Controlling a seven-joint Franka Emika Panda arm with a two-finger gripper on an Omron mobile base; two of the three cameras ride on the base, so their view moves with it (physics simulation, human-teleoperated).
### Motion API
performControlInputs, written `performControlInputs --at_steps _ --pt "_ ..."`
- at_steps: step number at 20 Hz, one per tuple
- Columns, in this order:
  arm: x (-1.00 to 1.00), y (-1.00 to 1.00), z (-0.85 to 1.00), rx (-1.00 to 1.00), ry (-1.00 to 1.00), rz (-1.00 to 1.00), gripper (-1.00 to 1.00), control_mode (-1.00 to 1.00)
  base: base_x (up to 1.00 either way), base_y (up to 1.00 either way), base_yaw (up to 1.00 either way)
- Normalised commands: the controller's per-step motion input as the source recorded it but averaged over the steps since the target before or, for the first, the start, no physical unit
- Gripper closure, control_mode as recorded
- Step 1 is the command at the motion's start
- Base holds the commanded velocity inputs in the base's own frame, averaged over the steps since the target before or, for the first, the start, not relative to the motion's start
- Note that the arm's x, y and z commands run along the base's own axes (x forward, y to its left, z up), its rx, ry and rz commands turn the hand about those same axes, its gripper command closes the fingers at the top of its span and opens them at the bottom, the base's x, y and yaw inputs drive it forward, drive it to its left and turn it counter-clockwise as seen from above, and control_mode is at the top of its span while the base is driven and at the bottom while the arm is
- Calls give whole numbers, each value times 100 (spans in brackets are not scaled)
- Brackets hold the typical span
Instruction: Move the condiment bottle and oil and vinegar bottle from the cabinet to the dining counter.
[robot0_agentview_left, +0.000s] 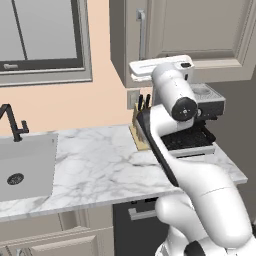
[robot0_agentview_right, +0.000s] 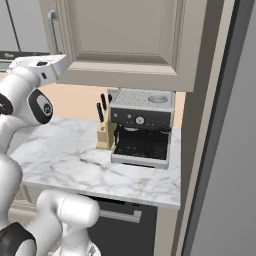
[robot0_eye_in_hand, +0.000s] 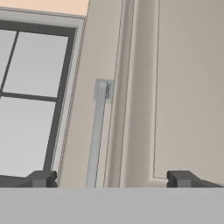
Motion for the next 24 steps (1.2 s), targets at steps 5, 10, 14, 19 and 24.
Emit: performControlInputs --at_steps 5,10,14,19,24 --pt "52 8 1 0 0 0 -100 -100 0 0 0" --pt "53 8 0 0 0 0 -100 -100 0 0 0" --pt "58 5 0 0 0 0 -100 -100 0 0 0" --pt "53 0 1 0 0 0 -100 -100 0 0 0" --pt "51 0 1 0 0 0 100 -100 0 0 0"
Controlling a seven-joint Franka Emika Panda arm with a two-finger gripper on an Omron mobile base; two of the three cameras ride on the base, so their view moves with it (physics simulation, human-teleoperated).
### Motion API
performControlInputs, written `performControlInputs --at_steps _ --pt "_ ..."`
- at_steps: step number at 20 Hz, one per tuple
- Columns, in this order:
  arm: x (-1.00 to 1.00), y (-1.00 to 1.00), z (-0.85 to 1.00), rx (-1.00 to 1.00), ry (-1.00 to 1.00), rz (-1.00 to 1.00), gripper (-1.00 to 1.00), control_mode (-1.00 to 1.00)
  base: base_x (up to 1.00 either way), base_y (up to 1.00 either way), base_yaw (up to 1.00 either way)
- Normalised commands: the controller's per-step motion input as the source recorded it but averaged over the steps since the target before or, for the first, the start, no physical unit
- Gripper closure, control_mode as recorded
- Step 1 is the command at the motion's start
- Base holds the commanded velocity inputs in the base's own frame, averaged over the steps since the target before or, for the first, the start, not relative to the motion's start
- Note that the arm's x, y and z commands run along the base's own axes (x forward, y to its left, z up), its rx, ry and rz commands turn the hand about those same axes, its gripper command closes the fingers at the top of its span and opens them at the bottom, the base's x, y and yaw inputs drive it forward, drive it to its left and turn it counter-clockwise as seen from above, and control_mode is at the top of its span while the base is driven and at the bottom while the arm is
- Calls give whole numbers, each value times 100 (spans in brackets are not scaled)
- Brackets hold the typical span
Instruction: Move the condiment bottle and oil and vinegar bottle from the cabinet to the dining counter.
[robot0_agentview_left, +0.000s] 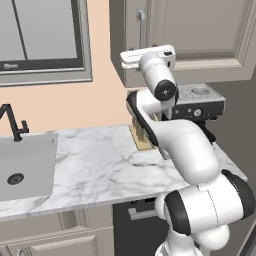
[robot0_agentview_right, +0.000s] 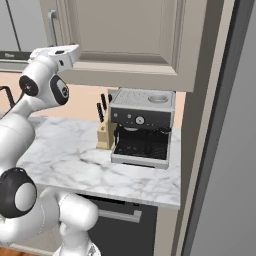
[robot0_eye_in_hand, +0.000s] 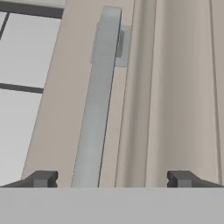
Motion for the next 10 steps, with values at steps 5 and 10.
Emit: performControlInputs --at_steps 5,10 --pt "28 -7 13 0 0 0 100 -100 0 0 0" --pt "-10 -53 50 6 -1 -3 100 -100 0 0 0"
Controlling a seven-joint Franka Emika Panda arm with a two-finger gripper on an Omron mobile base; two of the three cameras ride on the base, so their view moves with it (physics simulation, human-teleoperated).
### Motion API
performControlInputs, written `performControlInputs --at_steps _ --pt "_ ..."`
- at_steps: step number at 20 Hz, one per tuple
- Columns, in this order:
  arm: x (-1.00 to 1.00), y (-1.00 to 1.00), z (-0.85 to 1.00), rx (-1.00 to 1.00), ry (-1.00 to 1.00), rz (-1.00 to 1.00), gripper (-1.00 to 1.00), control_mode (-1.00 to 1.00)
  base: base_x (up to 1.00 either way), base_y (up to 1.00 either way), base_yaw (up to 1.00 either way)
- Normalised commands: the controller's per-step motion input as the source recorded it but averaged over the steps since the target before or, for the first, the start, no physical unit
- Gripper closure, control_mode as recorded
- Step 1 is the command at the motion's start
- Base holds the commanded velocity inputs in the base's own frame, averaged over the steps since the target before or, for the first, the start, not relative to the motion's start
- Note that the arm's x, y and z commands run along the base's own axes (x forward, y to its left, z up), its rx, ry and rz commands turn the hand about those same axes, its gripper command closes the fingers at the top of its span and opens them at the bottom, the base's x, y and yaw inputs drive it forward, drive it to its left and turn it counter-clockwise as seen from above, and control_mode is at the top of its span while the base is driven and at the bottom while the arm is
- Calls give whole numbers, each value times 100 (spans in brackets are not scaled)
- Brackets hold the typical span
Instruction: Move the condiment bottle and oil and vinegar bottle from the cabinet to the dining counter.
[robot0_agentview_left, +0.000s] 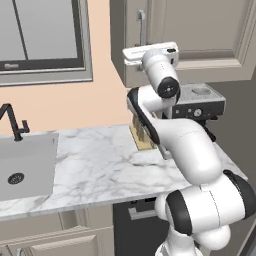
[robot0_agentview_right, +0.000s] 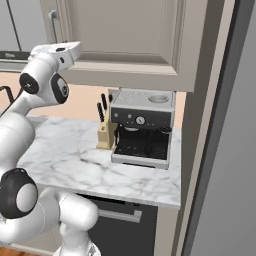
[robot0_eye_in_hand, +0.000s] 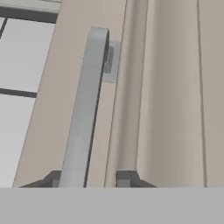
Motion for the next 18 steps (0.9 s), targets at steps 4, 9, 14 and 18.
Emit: performControlInputs --at_steps 4,9,14,18 --pt "-32 -69 59 13 0 -5 100 -100 0 0 0" --pt "-61 -89 40 15 0 -10 100 -100 0 0 0" --pt "-94 -100 19 14 0 -14 100 -100 0 0 0" --pt "-100 -100 6 13 -2 -6 100 -100 0 0 0"
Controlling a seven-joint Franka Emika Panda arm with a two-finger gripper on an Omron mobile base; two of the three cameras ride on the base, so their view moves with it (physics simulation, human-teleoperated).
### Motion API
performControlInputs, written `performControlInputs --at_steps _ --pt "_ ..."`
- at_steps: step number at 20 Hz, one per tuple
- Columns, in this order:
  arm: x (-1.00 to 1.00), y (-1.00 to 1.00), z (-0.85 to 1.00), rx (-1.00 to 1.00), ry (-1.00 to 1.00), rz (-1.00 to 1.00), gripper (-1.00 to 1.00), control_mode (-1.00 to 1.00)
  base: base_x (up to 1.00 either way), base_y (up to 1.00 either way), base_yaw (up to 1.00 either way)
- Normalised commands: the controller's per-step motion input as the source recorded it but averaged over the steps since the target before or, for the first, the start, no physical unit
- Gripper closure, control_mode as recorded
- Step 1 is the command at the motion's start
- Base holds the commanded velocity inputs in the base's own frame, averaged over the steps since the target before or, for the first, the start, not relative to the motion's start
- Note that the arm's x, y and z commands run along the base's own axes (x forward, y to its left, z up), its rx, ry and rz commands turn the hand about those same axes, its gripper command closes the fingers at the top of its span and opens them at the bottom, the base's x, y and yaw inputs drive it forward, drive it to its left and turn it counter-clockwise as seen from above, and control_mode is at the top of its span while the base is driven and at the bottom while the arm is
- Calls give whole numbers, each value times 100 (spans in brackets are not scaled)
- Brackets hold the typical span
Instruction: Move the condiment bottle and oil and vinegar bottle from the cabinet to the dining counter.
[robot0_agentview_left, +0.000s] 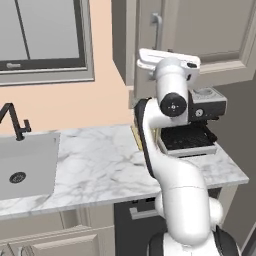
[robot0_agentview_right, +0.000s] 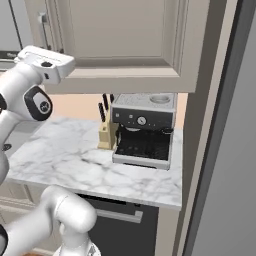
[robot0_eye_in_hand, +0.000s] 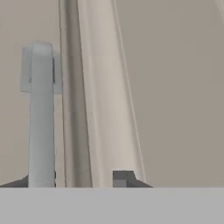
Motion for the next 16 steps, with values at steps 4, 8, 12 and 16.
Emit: performControlInputs --at_steps 4,8,12,16 --pt "-100 -100 0 13 -5 -3 100 -100 0 0 0" --pt "-100 -100 0 14 -7 -1 100 -100 0 0 0" --pt "-100 -100 0 16 -8 0 100 -100 0 0 0" --pt "-100 -100 -2 17 -10 0 100 -100 0 0 0"
